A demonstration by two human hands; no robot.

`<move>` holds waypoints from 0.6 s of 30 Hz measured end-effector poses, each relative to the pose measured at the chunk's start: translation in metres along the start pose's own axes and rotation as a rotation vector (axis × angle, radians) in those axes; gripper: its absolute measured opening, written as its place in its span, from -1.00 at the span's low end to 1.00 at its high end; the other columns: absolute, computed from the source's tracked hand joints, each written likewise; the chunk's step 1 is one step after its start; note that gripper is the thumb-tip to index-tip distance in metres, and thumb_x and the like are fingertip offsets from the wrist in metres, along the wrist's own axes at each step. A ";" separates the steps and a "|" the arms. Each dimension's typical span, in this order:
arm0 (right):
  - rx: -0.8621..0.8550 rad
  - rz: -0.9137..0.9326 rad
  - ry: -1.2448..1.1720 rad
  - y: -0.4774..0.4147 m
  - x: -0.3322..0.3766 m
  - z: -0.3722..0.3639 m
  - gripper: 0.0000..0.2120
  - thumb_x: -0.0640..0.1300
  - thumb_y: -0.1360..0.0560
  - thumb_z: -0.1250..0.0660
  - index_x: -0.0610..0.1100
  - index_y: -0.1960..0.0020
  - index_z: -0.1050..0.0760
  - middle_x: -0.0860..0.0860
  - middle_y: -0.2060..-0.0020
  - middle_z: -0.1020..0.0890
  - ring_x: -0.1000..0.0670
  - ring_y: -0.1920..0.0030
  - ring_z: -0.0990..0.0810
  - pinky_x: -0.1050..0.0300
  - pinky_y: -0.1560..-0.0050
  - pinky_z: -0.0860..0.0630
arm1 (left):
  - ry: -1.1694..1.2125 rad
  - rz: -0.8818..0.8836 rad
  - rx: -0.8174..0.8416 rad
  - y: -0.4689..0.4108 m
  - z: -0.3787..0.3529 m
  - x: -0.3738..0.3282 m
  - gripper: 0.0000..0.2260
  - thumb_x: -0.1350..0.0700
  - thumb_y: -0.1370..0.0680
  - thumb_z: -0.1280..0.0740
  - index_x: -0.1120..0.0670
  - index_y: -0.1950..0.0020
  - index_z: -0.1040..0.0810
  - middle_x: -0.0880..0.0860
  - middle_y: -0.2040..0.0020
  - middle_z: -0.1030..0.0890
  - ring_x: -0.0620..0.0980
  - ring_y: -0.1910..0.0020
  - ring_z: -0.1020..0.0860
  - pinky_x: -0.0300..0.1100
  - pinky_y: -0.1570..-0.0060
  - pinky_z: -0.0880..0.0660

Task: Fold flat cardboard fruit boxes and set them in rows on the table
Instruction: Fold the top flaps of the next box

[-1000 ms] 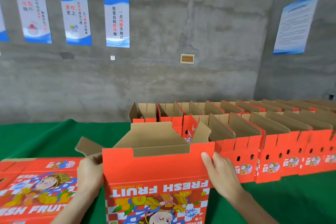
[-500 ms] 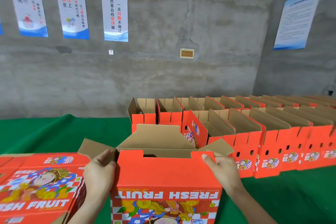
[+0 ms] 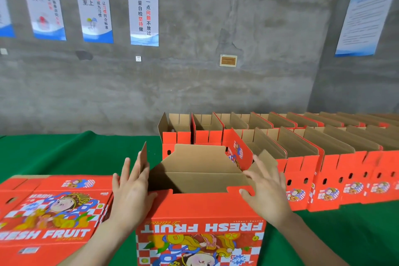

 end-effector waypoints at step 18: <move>0.289 0.236 0.437 -0.021 0.036 -0.008 -0.05 -0.29 -0.39 -0.30 0.05 -0.56 0.22 -0.08 -0.54 0.23 -0.18 -0.52 0.29 -0.25 -0.41 0.37 | 0.249 -0.338 0.170 -0.029 -0.006 -0.025 -0.58 0.00 -0.62 -0.16 -0.13 -0.48 -0.25 0.08 -0.22 -0.47 0.08 -0.15 -0.50 -0.21 -0.12 -0.38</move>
Point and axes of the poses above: each hand's wrist, its own y-axis away from the middle knuckle, its own z-axis out of the back of the hand, x = y × z, the point moved 5 cm from there along -y, towards the middle knuckle
